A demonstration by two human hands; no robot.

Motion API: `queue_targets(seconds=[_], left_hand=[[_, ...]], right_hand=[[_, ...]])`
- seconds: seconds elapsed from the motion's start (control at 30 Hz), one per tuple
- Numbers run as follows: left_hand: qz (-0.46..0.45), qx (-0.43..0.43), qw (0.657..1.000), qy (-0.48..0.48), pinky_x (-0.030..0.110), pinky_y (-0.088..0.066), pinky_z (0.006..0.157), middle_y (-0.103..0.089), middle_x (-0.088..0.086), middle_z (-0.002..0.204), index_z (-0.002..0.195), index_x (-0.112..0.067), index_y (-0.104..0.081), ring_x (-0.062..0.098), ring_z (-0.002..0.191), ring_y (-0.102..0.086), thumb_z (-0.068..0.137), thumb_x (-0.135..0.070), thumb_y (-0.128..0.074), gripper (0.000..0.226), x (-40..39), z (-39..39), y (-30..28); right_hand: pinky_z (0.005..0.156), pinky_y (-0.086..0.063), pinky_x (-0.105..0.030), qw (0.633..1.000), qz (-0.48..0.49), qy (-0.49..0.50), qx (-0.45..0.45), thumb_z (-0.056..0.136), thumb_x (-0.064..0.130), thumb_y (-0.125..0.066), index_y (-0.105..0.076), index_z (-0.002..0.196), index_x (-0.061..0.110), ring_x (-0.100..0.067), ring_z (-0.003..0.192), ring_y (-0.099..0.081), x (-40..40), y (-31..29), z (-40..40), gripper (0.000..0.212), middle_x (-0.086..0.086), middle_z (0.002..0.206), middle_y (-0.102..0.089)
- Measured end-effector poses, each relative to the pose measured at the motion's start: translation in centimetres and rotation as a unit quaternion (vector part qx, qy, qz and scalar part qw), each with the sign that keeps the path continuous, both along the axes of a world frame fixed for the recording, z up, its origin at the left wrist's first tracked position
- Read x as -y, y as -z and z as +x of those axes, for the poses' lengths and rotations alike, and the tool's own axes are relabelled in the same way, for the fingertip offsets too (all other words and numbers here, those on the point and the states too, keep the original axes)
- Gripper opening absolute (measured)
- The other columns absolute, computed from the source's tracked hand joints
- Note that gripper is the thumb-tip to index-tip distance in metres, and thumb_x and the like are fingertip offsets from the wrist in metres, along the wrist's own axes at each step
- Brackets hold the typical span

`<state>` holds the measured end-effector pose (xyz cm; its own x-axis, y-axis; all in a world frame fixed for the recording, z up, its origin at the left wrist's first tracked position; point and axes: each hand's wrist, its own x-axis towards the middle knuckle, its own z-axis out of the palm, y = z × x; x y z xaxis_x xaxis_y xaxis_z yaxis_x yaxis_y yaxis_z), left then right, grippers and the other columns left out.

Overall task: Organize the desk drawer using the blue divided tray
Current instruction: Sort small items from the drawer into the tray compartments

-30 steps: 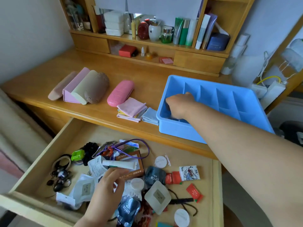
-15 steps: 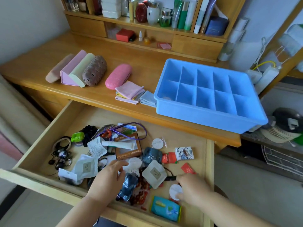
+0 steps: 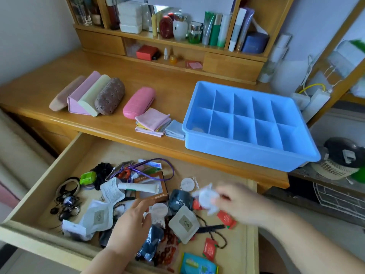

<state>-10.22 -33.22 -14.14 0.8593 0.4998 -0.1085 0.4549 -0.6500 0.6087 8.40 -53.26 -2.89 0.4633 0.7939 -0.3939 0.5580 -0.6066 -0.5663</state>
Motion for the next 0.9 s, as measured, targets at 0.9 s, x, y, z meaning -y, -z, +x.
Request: queue_targets(seconds=[0.9], left_hand=[[-0.004, 0.024, 1.0, -0.004, 0.014, -0.044, 0.056, -0.047, -0.02, 0.101, 0.122, -0.036, -0.053, 0.003, 0.068, -0.055, 0.087, -0.01, -0.055, 0.044, -0.1, 0.5, 0.1]], right_hand=[[0.096, -0.037, -0.038, 0.949, -0.133, 0.05, 0.283, 0.088, 0.033, -0.055, -0.059, 0.117, 0.037, -0.022, 0.108, -0.054, -13.6, -5.1, 10.9, 0.029, 0.009, 0.113, -0.06]])
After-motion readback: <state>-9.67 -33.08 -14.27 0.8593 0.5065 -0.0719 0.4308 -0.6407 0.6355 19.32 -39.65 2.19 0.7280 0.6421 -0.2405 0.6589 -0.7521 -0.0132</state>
